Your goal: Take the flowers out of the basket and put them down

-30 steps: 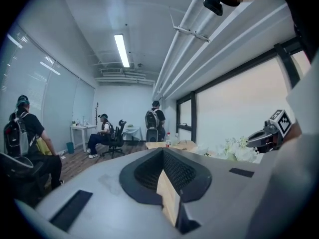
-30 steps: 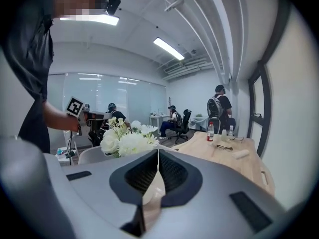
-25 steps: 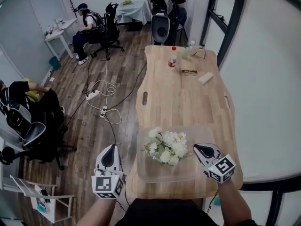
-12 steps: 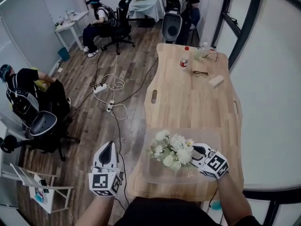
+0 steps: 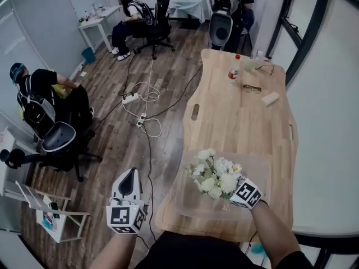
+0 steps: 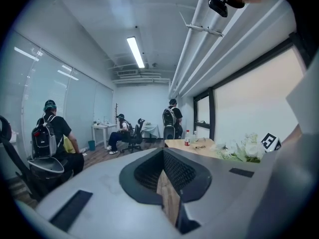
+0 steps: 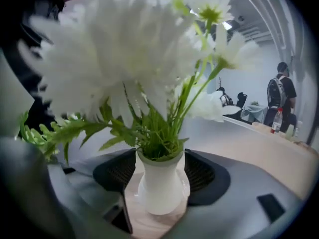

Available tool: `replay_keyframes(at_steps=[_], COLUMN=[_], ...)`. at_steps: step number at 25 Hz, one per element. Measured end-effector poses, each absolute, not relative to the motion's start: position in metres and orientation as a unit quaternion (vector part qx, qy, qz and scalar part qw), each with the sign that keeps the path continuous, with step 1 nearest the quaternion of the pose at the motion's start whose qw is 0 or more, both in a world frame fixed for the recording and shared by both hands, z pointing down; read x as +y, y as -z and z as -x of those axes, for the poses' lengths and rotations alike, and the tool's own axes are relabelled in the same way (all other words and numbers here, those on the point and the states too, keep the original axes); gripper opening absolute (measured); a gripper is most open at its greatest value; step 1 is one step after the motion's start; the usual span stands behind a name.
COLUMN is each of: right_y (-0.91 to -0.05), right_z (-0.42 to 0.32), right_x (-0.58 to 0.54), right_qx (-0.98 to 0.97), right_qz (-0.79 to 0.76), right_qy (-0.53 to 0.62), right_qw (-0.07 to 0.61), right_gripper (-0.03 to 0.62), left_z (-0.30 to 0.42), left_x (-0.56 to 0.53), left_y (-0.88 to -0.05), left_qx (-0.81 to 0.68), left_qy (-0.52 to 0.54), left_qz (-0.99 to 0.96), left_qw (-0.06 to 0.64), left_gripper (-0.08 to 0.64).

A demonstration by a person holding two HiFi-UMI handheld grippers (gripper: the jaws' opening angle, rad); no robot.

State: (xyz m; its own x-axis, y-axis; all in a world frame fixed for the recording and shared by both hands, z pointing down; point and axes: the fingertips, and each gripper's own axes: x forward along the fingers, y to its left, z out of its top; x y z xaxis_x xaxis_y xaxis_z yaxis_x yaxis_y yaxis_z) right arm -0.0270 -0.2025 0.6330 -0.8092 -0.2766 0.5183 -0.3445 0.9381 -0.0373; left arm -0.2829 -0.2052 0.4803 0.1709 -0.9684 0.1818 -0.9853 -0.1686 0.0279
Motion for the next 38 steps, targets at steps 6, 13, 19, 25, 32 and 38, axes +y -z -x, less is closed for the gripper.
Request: replay_keyframes(at_steps=[6, 13, 19, 25, 32, 38], right_y=[-0.649, -0.637, -0.615, -0.601, -0.585, -0.562], right_z=[0.046, 0.06, 0.058, 0.048, 0.037, 0.029], right_x=[-0.225, -0.223, -0.221, -0.218, -0.219, -0.219], right_qx=[-0.946, -0.953, -0.956, -0.955, -0.951, -0.949], right_qz=[-0.199, -0.191, -0.194, -0.203, -0.226, -0.244], right_qy=[-0.07, -0.089, -0.075, -0.066, -0.066, -0.052], right_qw=[0.245, 0.219, 0.207, 0.207, 0.202, 0.193], right_gripper=[0.301, 0.258, 0.258, 0.258, 0.258, 0.258], left_z=[0.29, 0.287, 0.279, 0.264, 0.251, 0.234], left_x=[-0.196, -0.19, -0.192, -0.194, -0.197, -0.2], left_y=[-0.473, -0.47, -0.464, -0.458, -0.458, -0.453], left_qx=[-0.652, -0.653, -0.647, -0.633, -0.619, -0.602], left_qy=[-0.071, -0.073, -0.066, -0.061, -0.056, -0.052], left_qz=[-0.753, -0.751, -0.758, -0.77, -0.782, -0.796], left_qw=[0.059, 0.055, 0.047, 0.042, 0.041, 0.035], left_gripper=[0.005, 0.006, 0.005, 0.005, 0.005, 0.006])
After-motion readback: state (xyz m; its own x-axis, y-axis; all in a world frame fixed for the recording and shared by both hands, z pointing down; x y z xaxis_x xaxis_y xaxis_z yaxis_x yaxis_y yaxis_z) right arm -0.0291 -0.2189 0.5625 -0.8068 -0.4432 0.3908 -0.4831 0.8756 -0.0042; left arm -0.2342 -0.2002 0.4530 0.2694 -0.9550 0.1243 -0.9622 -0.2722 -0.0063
